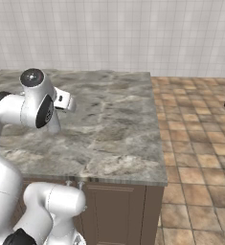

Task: Place the pitcher and cup on the dining counter for serving.

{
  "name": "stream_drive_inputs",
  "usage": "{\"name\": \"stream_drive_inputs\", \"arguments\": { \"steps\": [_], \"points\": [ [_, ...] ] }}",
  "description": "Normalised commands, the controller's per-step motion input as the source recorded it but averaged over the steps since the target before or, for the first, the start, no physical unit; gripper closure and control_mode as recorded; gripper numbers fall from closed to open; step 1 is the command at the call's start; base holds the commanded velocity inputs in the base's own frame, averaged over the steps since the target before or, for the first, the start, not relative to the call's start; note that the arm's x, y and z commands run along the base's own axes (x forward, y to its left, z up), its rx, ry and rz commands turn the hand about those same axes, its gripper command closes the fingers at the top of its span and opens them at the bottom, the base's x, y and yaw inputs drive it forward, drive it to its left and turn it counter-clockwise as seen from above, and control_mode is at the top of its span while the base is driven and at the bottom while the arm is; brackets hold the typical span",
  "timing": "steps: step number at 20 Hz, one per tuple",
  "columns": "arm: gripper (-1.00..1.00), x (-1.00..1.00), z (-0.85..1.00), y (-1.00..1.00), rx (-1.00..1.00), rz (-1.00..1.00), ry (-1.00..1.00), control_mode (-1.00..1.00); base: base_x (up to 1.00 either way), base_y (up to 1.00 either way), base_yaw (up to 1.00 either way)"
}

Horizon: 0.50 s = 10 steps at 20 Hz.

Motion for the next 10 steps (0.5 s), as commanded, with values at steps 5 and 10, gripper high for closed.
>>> {"name": "stream_drive_inputs", "arguments": {
  "steps": [5, 10],
  "points": [
    [-1.00, -0.08, 0.00, 0.00, 0.00, 0.00, 0.00, 1.00, -0.31, 0.00, 0.07],
    [-1.00, 0.00, 0.00, 0.00, 0.00, 0.00, 0.00, 1.00, -0.79, 0.00, 0.41]
  ]
}}
